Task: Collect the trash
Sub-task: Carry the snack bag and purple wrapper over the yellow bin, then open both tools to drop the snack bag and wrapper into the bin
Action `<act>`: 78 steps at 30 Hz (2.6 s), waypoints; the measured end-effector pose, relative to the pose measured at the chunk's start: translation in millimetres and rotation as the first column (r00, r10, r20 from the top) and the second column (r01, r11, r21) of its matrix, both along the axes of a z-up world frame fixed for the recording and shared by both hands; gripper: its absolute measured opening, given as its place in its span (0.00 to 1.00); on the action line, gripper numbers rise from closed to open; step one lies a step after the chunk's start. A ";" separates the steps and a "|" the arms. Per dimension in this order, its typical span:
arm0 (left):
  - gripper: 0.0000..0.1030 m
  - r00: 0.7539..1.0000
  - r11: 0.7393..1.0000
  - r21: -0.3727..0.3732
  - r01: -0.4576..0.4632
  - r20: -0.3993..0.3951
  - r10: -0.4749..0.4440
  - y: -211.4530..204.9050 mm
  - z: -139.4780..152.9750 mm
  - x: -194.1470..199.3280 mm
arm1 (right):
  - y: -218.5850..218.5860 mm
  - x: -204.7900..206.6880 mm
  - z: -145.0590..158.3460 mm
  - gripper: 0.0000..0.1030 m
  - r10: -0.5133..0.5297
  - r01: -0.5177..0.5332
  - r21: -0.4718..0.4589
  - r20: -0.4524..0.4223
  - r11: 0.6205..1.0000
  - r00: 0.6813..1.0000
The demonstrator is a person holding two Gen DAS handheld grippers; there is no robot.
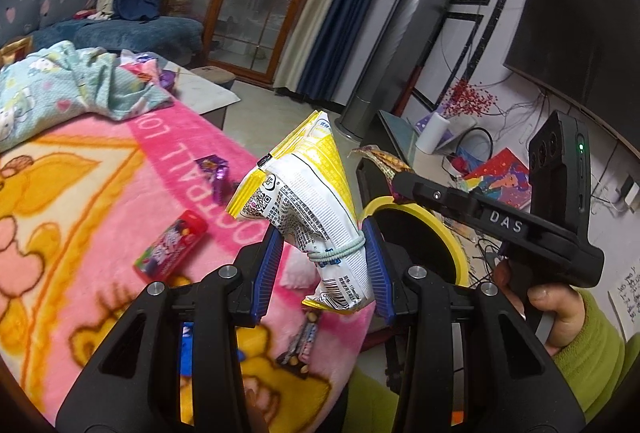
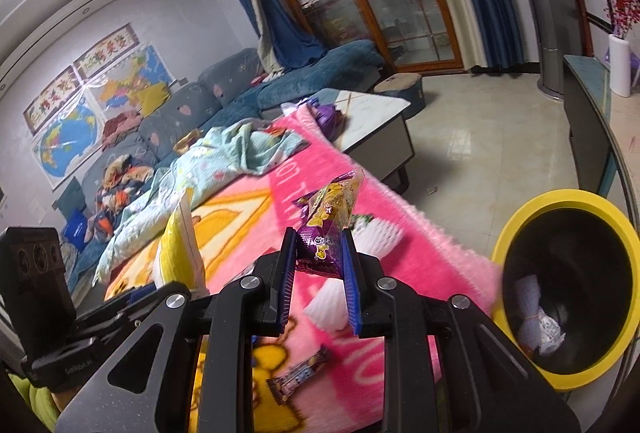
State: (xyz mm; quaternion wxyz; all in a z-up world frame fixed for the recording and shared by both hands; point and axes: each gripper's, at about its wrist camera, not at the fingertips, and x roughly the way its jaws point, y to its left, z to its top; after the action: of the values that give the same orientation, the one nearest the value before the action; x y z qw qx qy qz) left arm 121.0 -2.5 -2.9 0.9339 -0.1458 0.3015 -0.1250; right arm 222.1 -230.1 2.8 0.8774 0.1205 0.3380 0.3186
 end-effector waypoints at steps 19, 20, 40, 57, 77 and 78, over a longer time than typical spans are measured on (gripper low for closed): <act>0.32 0.993 0.993 0.009 0.117 -0.005 -0.117 -57.8 -6.2 36.9 | -77.2 20.6 4.2 0.21 -0.213 0.212 0.052 0.010 0.976 0.977; 0.32 0.992 0.992 0.008 0.123 -0.007 -0.123 -60.9 -7.1 38.5 | -82.5 20.9 5.0 0.21 -0.226 0.225 0.055 0.013 0.973 0.974; 0.32 0.968 0.968 0.027 0.249 -0.045 -0.248 -127.0 -23.3 63.0 | -168.1 36.7 -32.0 0.21 -0.425 0.427 0.030 -0.057 0.904 0.904; 0.32 0.955 0.955 0.070 0.288 -0.087 -0.282 -171.4 -52.7 93.5 | -211.0 45.3 -69.1 0.21 -0.503 0.510 -0.004 -0.171 0.860 0.847; 0.35 0.925 0.930 0.102 0.353 -0.189 -0.331 -214.0 -89.1 131.7 | -246.0 53.6 -97.1 0.23 -0.504 0.537 0.039 -0.292 0.843 0.813; 0.36 0.923 0.929 0.104 0.356 -0.191 -0.333 -215.9 -90.1 133.7 | -246.1 54.3 -97.9 0.23 -0.494 0.529 0.047 -0.297 0.847 0.817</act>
State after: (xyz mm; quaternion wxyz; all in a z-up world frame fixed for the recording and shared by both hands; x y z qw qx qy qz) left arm 254.7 -218.4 -93.0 0.8759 -0.0363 0.4087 -0.2537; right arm 276.4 -476.2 -95.2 0.8658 0.3052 0.3899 0.0718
